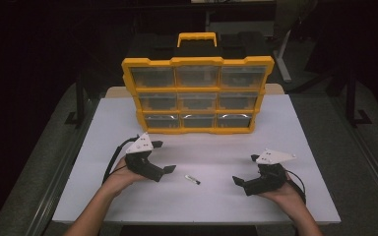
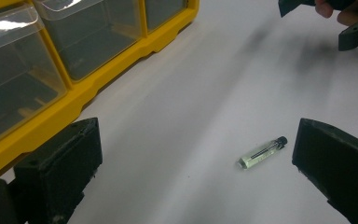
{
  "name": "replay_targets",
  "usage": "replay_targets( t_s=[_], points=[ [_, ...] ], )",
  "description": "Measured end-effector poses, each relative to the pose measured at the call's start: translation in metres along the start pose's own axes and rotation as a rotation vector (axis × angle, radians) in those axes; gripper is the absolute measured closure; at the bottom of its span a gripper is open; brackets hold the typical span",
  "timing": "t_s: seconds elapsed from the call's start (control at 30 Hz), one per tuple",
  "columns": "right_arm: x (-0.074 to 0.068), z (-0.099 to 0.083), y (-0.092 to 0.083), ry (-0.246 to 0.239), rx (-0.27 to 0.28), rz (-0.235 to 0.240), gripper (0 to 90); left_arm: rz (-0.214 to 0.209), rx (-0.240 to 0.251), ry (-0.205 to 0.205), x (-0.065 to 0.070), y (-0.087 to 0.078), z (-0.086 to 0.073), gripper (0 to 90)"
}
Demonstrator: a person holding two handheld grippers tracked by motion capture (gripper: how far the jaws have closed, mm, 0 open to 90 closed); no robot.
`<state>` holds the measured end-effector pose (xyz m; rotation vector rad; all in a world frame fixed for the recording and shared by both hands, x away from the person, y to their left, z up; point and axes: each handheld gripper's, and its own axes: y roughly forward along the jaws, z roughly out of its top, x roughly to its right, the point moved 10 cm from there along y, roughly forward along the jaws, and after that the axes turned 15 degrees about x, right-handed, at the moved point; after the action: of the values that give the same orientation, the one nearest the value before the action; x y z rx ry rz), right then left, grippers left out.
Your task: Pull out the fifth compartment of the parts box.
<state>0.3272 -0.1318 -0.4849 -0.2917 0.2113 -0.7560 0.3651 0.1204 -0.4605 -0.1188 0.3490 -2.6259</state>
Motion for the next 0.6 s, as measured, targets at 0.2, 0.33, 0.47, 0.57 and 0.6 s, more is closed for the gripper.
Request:
replay_targets(
  t_s=[0.2, 0.33, 0.47, 0.57, 0.6],
  points=[
    [0.000, 0.000, 0.000, 0.002, -0.003, 0.001, 0.0, -0.003, -0.002, 0.007, 0.000, 0.003, 0.001, 1.6],
    [-0.001, -0.001, 0.000, 0.007, -0.006, 0.003, 0.0, -0.005, -0.003, 0.008, 0.000, 0.005, 0.002, 1.6],
    [-0.002, -0.001, 0.000, 0.011, -0.008, 0.002, 0.0, -0.006, 0.005, 0.003, 0.000, 0.008, 0.004, 1.6],
    [-0.002, -0.002, 0.000, 0.013, -0.009, 0.003, 0.0, -0.011, 0.001, 0.008, 0.000, 0.010, 0.005, 1.6],
    [-0.002, -0.001, 0.000, 0.013, -0.009, 0.003, 0.0, -0.014, -0.003, 0.016, 0.000, 0.011, 0.006, 1.6]
  ],
)
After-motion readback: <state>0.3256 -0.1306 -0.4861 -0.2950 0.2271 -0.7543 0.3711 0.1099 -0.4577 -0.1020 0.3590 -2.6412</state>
